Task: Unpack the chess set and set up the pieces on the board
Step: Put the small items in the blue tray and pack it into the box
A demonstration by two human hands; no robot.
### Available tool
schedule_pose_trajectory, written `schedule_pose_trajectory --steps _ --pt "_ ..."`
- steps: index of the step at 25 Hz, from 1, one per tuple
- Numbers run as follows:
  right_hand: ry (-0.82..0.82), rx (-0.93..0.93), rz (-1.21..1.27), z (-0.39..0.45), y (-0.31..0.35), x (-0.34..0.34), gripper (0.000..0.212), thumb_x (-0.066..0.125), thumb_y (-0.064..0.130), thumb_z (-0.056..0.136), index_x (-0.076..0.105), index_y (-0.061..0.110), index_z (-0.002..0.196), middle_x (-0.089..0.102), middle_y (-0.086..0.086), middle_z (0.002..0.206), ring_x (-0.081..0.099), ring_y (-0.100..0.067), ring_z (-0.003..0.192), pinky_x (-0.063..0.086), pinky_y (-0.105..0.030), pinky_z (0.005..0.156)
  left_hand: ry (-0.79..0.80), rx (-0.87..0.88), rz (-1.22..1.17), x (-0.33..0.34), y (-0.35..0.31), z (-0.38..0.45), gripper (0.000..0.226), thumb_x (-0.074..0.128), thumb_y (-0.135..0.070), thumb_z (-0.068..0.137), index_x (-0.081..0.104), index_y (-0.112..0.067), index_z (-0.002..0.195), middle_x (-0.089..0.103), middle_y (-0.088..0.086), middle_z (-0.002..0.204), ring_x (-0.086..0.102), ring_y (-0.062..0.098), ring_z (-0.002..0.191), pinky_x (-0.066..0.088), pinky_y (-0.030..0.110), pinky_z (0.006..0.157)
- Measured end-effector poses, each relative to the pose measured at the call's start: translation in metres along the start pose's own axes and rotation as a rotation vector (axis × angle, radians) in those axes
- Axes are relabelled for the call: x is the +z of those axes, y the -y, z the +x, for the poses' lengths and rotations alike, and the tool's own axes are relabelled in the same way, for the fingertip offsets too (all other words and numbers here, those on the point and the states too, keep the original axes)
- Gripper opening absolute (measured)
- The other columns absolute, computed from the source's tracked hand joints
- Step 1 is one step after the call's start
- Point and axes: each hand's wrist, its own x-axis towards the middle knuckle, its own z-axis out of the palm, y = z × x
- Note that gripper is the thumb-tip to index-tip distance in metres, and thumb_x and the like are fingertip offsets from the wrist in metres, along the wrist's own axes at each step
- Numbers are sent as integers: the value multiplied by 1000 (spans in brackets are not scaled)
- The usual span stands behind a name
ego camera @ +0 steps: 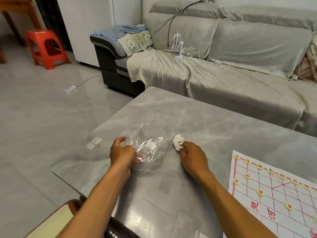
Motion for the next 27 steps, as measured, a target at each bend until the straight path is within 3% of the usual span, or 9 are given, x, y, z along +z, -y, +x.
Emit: schedule_pose_trajectory --steps 3,6,9,13,15,18,22,24,27 --pt "-388 119 501 -30 7 -26 12 52 25 96 61 23 88 64 3 85 59 -16 76 44 -28 61 85 68 189 -2 0 -7 47 47 3 82 56 -24 119 64 5 93 63 21 51 46 27 45" --pt "-564 -150 420 -50 25 -45 11 59 16 92 66 22 98 67 7 92 56 -12 83 47 -27 71 270 137 284 3 -6 -25 42 49 4 82 58 -20 116 69 12 96 66 20 52 47 25 44" --pt "-359 -346 181 -60 39 -30 20 63 8 82 70 25 89 67 8 95 57 -15 86 48 -34 76 522 2 38 6 -10 -45 31 49 4 85 62 -7 110 72 15 98 71 31 74 54 28 53" --pt "-180 -312 348 -70 44 -30 24 56 9 84 71 27 89 68 13 98 62 -11 90 49 -27 78 728 -206 -336 5 -16 -48 31 51 -23 92 71 0 95 69 12 95 67 37 85 58 43 71" --pt "-110 -358 292 -72 49 -42 27 52 13 88 73 27 96 71 12 98 61 -14 94 49 -29 83 795 -169 -297 4 -15 -51 24 61 -24 88 69 -7 102 69 11 96 67 30 85 58 39 73" --pt "52 -431 211 -76 57 -58 29 51 13 92 73 27 104 71 9 104 53 -9 105 43 -22 92 834 -101 -176 7 -11 -55 45 69 -5 78 58 -16 121 68 19 106 67 27 88 58 36 73" --pt "-200 45 821 -86 45 -75 29 66 30 89 65 38 116 60 16 126 54 -6 118 47 -31 99 701 -91 -389 6 -22 -53 44 44 19 85 57 -7 118 63 17 98 70 23 69 55 24 55" --pt "-25 287 1013 -87 39 -80 58 66 47 84 42 46 136 45 10 143 49 -19 126 47 -40 99 789 -86 -456 6 -22 -54 43 45 18 83 62 -7 114 67 14 102 71 26 83 58 27 61" --pt "152 220 1256 -86 44 -85 71 72 38 80 34 49 139 50 9 133 62 -21 110 57 -41 83 724 287 110 15 -8 -64 35 57 14 80 75 -13 95 72 6 94 69 21 82 58 31 66"
